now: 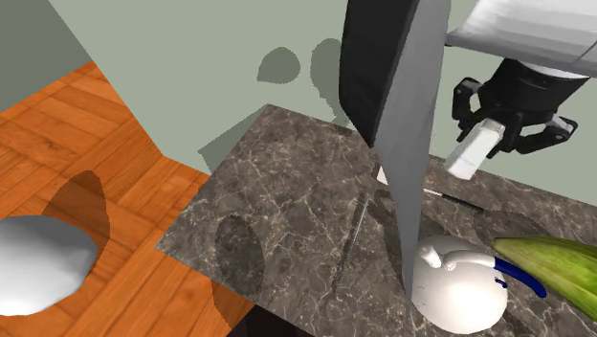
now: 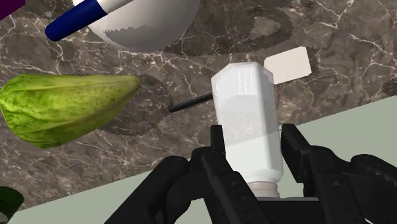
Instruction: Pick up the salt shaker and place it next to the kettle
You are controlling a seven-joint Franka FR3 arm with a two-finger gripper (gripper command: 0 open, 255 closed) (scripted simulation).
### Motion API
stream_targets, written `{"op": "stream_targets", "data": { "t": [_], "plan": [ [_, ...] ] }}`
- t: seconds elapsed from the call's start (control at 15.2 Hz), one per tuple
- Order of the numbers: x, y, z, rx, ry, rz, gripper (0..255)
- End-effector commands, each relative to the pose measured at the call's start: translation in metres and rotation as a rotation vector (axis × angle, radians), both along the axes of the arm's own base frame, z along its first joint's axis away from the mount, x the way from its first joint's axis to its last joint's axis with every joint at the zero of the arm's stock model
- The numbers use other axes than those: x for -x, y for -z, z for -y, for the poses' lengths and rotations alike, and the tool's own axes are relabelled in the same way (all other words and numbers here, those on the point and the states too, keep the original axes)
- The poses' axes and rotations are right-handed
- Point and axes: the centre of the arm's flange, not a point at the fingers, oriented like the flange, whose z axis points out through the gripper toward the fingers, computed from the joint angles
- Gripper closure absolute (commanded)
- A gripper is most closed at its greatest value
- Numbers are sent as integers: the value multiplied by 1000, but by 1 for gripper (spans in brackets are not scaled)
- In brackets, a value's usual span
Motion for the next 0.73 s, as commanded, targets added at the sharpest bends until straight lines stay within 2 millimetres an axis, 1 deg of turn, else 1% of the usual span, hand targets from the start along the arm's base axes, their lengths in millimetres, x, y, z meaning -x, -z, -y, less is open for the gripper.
{"op": "stream_targets", "data": {
  "t": [0.0,0.66],
  "plan": [
    [3,0,26,0,-2,0,255],
    [-1,0,158,0,-2,0,255]
  ]
}}
